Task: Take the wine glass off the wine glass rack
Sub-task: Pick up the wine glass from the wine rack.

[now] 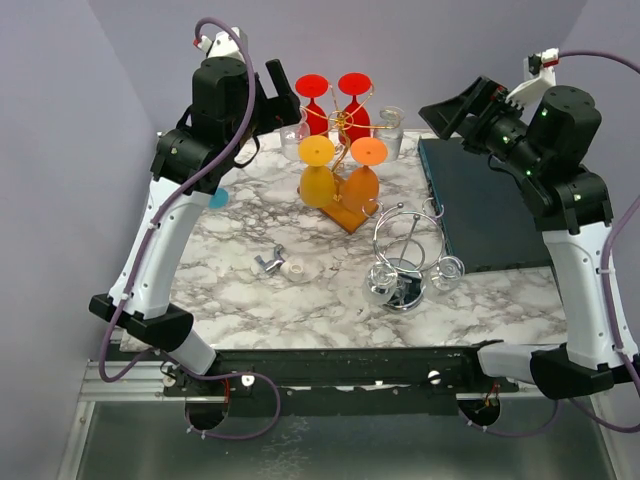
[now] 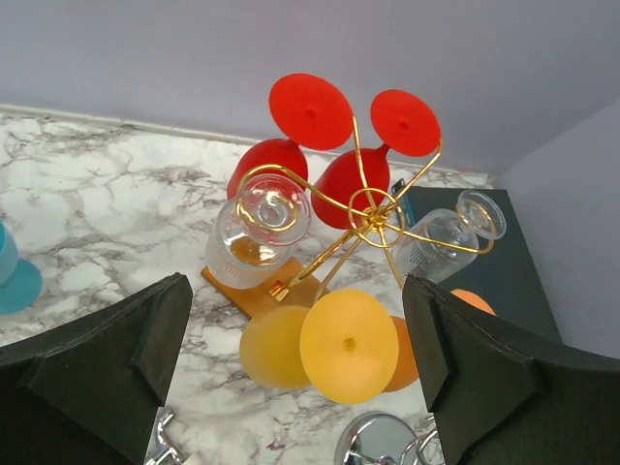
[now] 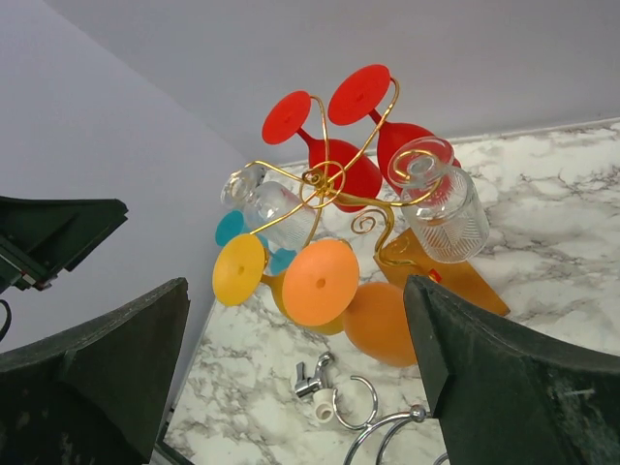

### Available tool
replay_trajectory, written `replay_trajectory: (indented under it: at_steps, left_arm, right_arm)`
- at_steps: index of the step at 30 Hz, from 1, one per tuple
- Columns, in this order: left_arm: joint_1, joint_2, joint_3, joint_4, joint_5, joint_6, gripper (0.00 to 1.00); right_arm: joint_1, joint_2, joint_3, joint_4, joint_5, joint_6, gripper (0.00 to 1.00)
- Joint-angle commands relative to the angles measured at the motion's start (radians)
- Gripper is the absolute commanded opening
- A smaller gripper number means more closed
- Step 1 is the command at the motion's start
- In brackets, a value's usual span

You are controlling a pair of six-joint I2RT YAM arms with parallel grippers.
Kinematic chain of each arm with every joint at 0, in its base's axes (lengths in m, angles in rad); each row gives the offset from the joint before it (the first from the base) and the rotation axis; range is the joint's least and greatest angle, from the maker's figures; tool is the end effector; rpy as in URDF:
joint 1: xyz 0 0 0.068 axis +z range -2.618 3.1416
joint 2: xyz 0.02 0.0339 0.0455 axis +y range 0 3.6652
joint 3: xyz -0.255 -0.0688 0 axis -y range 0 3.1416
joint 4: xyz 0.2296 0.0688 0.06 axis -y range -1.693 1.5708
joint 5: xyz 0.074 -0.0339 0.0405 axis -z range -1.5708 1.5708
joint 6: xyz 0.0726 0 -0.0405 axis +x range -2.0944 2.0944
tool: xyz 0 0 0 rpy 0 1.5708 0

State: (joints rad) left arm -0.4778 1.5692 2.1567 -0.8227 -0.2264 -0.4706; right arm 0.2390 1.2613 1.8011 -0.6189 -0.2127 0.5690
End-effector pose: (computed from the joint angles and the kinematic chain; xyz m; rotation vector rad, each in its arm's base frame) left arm 0.2901 -0.1318 0.5120 -0.1564 1.8182 -0.4707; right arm 0.2421 0.0748 0.5144 0.1139 1.7047 0.7844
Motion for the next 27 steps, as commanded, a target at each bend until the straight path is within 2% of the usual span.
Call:
replay_trajectory:
  at_steps: [1,11,17,27]
  left_arm:
    - [-0.002,-0.043,-0.012,-0.033,-0.078,0.002,0.99]
    - [-0.002,-0.088,-0.052,-0.061,-0.052,0.0,0.99]
    - [-0.001,-0.123,-0.111,-0.058,0.011,-0.069,0.99]
    - [-0.001,-0.226,-0.391,0.083,0.165,-0.283,0.92]
  right_arm:
    - [0.002,0.011,-0.017,0.054,-0.048,0.011,1.0]
    - [0.001,0.029,-0.03,0.069,-0.074,0.019,1.0]
    - [0.002,0.033,-0.04,0.064,-0.097,0.029,1.0]
    - [0.007,0.094,-0.095,0.1,-0.264,0.096,1.0]
